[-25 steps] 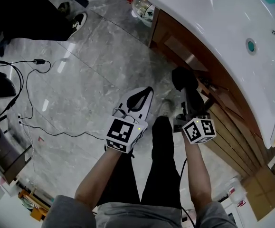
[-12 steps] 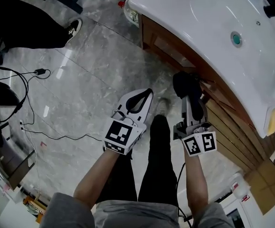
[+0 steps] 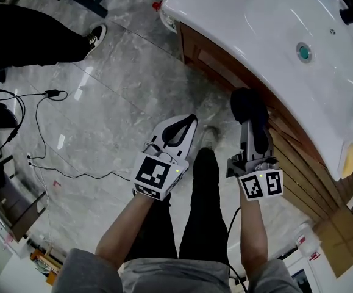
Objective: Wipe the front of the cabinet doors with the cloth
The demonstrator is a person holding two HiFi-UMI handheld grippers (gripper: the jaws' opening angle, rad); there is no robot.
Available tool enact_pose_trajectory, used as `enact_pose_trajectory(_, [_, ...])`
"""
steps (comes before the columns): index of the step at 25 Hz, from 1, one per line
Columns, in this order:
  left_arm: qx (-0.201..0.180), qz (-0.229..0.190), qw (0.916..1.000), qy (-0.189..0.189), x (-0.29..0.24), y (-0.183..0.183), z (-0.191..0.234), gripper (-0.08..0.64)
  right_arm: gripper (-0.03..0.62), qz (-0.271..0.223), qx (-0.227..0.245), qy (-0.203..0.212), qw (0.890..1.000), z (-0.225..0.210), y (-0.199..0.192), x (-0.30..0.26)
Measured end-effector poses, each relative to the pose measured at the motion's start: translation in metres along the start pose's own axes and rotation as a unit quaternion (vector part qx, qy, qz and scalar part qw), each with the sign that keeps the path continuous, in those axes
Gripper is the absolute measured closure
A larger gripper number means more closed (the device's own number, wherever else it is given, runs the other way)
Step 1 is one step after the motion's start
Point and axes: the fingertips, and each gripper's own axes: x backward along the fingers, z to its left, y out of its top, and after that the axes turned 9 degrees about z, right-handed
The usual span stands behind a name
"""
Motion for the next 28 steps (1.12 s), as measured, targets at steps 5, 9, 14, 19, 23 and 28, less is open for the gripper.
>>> enact_pose_trajectory(5, [0.005, 0.002, 1.0, 0.0, -0.004, -0.002, 0.001, 0.549, 0.535, 0.005, -0.012, -0.019, 1.0, -0.015, -0.001, -0.007])
enact_pose_trajectory(9, [0.004, 0.007, 1.0, -0.004, -0.007, -0.005, 0.0, 0.549, 0.535, 0.0, -0.024, -0.031, 0.999, -0.023, 0.005, -0.011])
enact_pose_trajectory(14, [0.004, 0.012, 0.9999, -0.004, -0.008, -0.008, 0.001, 0.549, 0.535, -0.005, -0.033, -0.038, 0.999, -0.025, 0.006, -0.014])
enact_pose_trajectory(19, [0.006, 0.013, 0.9999, -0.005, -0.01, -0.008, 0.005, 0.549, 0.535, -0.008, -0.056, -0.053, 0.997, -0.03, 0.001, -0.022])
enact_pose_trajectory(23, [0.007, 0.012, 0.9999, -0.007, -0.011, -0.006, 0.007, 0.549, 0.535, -0.006, -0.088, -0.063, 0.994, -0.033, -0.007, -0.035])
enact_pose_trajectory(28, [0.009, 0.013, 0.9999, -0.006, -0.014, -0.009, 0.015, 0.549, 0.535, 0.007, -0.099, -0.077, 0.992, -0.041, -0.025, -0.052])
